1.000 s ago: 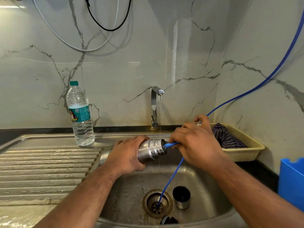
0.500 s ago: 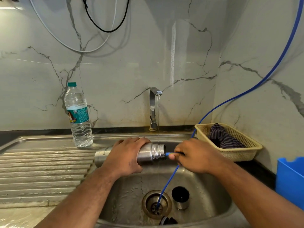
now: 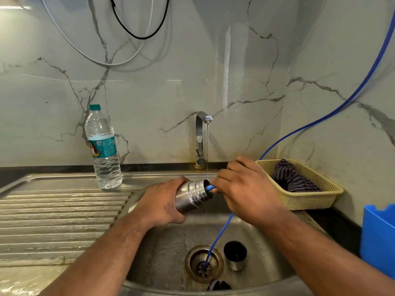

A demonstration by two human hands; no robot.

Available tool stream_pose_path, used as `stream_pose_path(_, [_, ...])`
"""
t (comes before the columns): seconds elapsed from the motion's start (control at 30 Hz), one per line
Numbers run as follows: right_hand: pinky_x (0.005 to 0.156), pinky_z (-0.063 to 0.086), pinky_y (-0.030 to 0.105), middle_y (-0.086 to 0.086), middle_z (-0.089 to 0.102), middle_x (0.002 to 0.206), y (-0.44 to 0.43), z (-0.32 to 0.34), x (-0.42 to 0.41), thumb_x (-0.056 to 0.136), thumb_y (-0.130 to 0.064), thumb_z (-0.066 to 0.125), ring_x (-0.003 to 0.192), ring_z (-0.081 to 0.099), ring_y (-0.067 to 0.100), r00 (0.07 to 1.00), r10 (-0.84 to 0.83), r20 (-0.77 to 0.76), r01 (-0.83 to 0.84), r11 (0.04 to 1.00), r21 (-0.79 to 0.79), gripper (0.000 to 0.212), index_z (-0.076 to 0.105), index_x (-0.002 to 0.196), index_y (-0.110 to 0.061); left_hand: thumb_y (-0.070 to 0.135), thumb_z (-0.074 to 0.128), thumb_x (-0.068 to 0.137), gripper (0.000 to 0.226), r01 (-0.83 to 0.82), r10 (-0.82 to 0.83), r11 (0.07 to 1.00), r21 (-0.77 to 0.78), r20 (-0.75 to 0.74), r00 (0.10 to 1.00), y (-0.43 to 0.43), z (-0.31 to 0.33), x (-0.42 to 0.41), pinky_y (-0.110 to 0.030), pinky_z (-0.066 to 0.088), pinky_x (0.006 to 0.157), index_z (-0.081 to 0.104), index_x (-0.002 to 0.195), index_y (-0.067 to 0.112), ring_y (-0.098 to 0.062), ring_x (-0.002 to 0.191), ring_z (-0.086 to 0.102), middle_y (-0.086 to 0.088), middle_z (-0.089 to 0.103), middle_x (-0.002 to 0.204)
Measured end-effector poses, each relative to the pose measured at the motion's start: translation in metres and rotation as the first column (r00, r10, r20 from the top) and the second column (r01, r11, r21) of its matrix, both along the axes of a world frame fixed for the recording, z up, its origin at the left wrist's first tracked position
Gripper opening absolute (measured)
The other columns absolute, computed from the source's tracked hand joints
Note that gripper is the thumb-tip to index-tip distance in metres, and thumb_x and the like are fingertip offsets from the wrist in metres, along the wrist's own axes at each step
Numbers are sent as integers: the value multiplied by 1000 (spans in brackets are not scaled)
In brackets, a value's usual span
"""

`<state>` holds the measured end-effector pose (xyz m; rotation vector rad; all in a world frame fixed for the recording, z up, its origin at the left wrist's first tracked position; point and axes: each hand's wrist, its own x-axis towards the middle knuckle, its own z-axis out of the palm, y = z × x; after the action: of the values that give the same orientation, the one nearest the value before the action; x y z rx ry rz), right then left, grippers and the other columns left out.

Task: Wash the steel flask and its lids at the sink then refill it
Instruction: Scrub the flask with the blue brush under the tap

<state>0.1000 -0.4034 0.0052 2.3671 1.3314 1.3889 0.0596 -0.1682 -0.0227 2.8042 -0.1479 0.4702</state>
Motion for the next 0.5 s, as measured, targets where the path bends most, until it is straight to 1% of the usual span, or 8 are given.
stream_pose_path(0.07, [72,40,33,-8,67,75,-8,2,2,91,-36,66,70,58,18,995,1,-104,-4,999,-35,13,74,87,-28,36,89,63,84,56,-55,998,44,-17,998,-2,-1,-1,-25,44,89,43,133,43,-4,100,53,22,51,113])
stream_pose_path(0.13, [64,44,31,-9,67,75,-15,5,4,101,-48,50,70,61,14,927,-127,-353,118,992,-45,33,71,85,-29,35,88,65,85,96,-96,994,55,-7,995,-5,0,-1,-26,42,93,42,136,44,-2,104,49,22,50,117])
stream_pose_path(0.2, [62,45,31,-11,67,75,-19,2,9,105,-51,45,69,61,8,684,-126,-718,187,982,6,39,69,85,-28,37,86,67,86,92,-96,991,101,38,995,-8,2,-1,-30,41,100,40,139,45,-1,108,45,20,51,124])
stream_pose_path(0.23, [61,43,29,-12,66,74,-19,-2,11,106,-49,45,68,60,7,581,-96,-808,219,975,42,37,67,84,-28,38,86,68,86,77,-86,988,134,61,994,-10,3,0,-31,39,103,39,140,45,-1,110,44,19,52,127])
stream_pose_path(0.27, [61,43,29,-12,63,72,-18,-4,12,107,-49,44,68,59,7,562,-90,-822,236,970,55,35,64,84,-30,38,85,69,85,62,-75,986,155,74,994,-12,4,-1,-32,39,104,39,140,44,-2,110,44,19,53,128])
stream_pose_path(0.33, [64,45,33,-11,59,73,-18,-5,13,105,-55,41,72,58,11,678,-136,-722,243,969,46,34,59,87,-32,37,86,69,85,47,-57,988,145,71,996,-15,3,-2,-32,42,99,39,139,42,-4,105,46,17,54,125])
stream_pose_path(0.4, [71,49,30,-15,64,85,-20,0,11,100,-62,46,82,60,7,759,-97,-643,177,982,61,28,62,102,-39,36,87,68,86,31,-37,993,112,49,998,-15,3,-3,-29,44,92,39,140,41,-6,101,49,16,55,121])
stream_pose_path(0.5, [94,41,28,-19,68,104,-21,8,10,94,-51,64,96,59,3,875,-51,-482,67,998,16,24,64,117,-41,35,88,66,89,-3,0,999,49,44,999,-11,4,-4,-26,45,85,40,140,39,-7,98,53,16,57,119])
